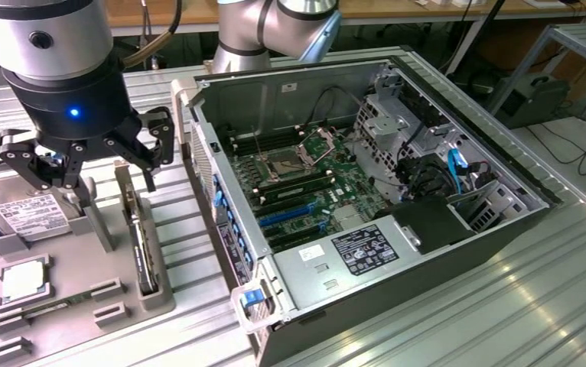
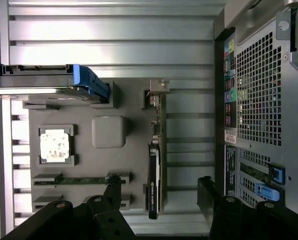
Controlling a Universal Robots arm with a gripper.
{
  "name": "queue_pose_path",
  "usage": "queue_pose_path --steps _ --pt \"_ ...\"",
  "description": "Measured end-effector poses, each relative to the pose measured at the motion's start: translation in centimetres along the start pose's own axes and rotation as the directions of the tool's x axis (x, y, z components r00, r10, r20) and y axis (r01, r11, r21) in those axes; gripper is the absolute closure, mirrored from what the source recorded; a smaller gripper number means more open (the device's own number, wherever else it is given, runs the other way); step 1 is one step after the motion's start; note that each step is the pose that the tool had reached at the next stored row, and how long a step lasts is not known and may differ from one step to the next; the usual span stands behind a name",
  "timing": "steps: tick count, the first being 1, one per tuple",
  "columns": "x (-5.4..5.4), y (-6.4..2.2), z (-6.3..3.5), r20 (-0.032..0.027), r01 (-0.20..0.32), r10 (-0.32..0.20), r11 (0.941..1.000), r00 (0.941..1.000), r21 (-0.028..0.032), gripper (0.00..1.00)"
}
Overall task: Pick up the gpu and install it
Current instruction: 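Pick up the gpu and move the gpu toward the slot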
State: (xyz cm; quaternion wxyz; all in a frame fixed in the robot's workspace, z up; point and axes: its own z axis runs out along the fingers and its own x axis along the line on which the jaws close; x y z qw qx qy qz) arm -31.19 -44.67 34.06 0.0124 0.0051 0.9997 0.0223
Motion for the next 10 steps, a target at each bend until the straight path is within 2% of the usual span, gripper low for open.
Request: queue_pose_path --steps 10 --pt "0.01 -0.02 0.4 0.0001 0.0 0.0 1.0 1.0 0.0 0.28"
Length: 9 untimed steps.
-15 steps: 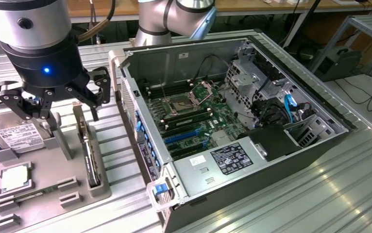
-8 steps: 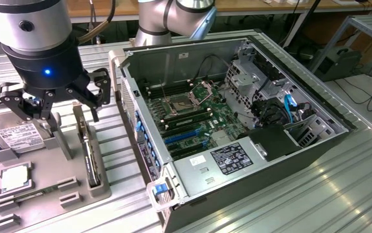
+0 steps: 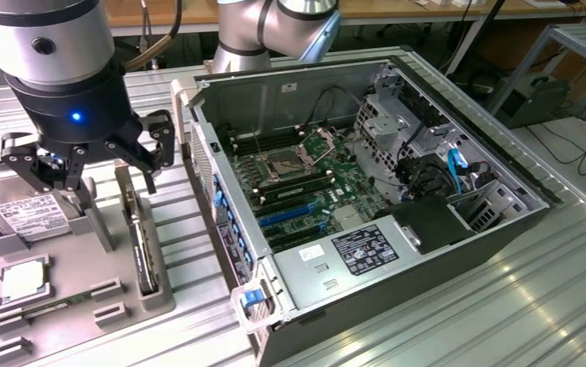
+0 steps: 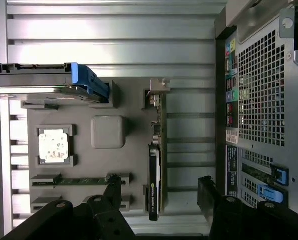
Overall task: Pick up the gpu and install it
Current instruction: 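Pick up the gpu and move the gpu toward the slot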
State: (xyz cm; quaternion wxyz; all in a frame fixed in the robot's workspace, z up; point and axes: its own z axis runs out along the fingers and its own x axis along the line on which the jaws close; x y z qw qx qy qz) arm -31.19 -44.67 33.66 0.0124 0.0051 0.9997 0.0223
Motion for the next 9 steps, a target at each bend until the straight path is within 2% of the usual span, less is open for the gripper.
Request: queue_pose_path --steps 7,9 --pt "0.01 -0.01 0.23 0.0 0.0 0.0 1.0 1.0 -0.0001 0.28" --pt "0.02 -0.03 0.66 0.0 0.0 0.0 1.0 1.0 0.0 0.28"
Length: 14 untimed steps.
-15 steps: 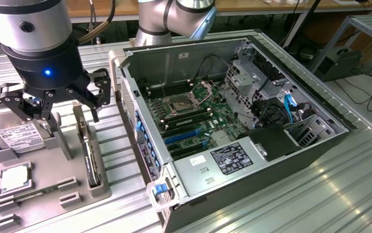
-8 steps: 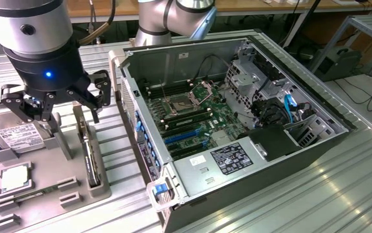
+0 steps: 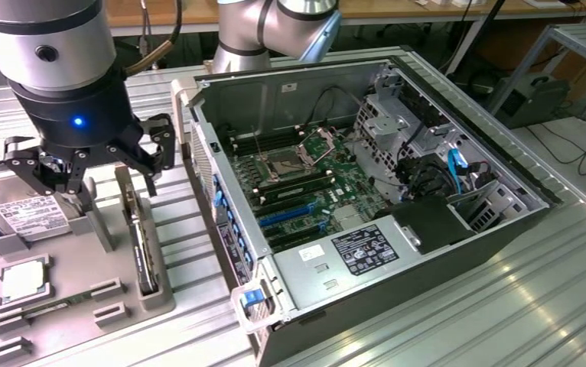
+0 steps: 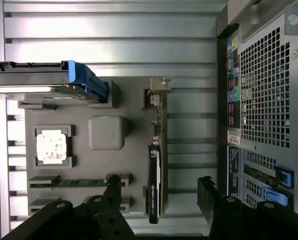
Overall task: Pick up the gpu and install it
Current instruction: 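Pick up the gpu and move the gpu toward the slot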
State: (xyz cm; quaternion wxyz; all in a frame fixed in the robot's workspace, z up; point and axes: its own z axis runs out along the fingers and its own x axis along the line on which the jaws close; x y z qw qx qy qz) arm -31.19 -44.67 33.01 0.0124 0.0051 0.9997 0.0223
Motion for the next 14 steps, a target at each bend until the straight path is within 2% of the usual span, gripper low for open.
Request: queue_pose_path --steps 5,10,12,14 --pt "0.0 -0.08 1.79 0.0 0.0 0.0 1.0 1.0 0.0 0.28" --pt "0.1 -0.11 2.36 0.0 0.0 0.0 1.0 1.0 0.0 0.28" --pt "0.1 -0.13 2.95 0.0001 0.0 0.0 1.0 1.0 -0.0001 0.28" --pt "0.1 -0.56 3.9 0.0001 0.0 0.0 1.0 1.0 -0.0001 0.28"
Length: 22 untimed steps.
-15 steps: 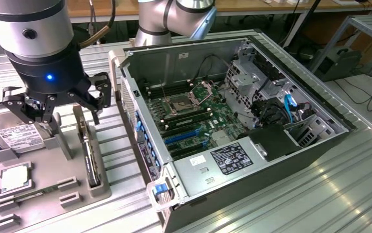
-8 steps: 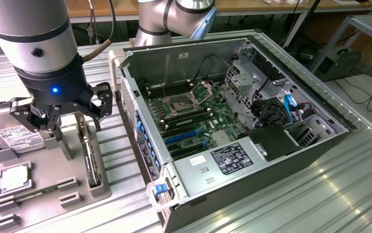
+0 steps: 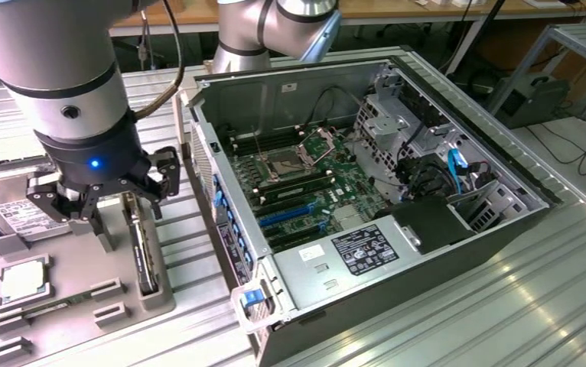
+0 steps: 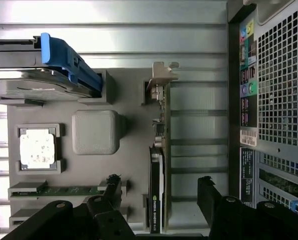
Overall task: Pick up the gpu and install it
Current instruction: 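Pick up the gpu and move the gpu toward the slot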
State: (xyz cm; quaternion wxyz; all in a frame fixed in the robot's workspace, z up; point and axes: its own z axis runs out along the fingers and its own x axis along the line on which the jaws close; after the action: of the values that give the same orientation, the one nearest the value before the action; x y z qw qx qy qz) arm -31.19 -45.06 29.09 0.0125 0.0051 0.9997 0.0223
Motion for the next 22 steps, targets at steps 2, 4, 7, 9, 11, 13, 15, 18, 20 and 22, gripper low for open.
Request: queue_pose_path --steps 2,4,7,9,11,13,15,18,20,22 --pt "0.0 -0.09 0.61 -0.0001 0.0 0.0 1.0 1.0 0.0001 0.28" --pt "0.0 -0.11 0.71 -0.0001 0.0 0.0 1.0 1.0 0.0001 0.28" --pt "0.0 -0.17 1.05 -0.0001 0.0 0.0 1.0 1.0 0.0 0.28" --pt "0.0 -0.18 1.17 -0.0001 0.0 0.0 1.0 1.0 0.0001 0.28" --pt "0.0 -0.19 1.26 -0.0001 0.0 0.0 1.0 1.0 0.0001 0.28" --pt "0.0 -0.21 1.39 -0.0001 0.0 0.0 1.0 1.0 0.0001 0.28" --pt "0.0 -0.22 1.49 -0.0001 0.0 0.0 1.0 1.0 0.0 0.28" --pt "0.0 -0.23 1.64 -0.0001 0.0 0.0 1.0 1.0 0.0 0.28" --pt "0.0 -0.24 1.74 -0.0001 0.0 0.0 1.0 1.0 0.0 0.28" --pt "0.0 -0.25 1.82 -0.0002 0.0 0.0 1.0 1.0 0.0001 0.28"
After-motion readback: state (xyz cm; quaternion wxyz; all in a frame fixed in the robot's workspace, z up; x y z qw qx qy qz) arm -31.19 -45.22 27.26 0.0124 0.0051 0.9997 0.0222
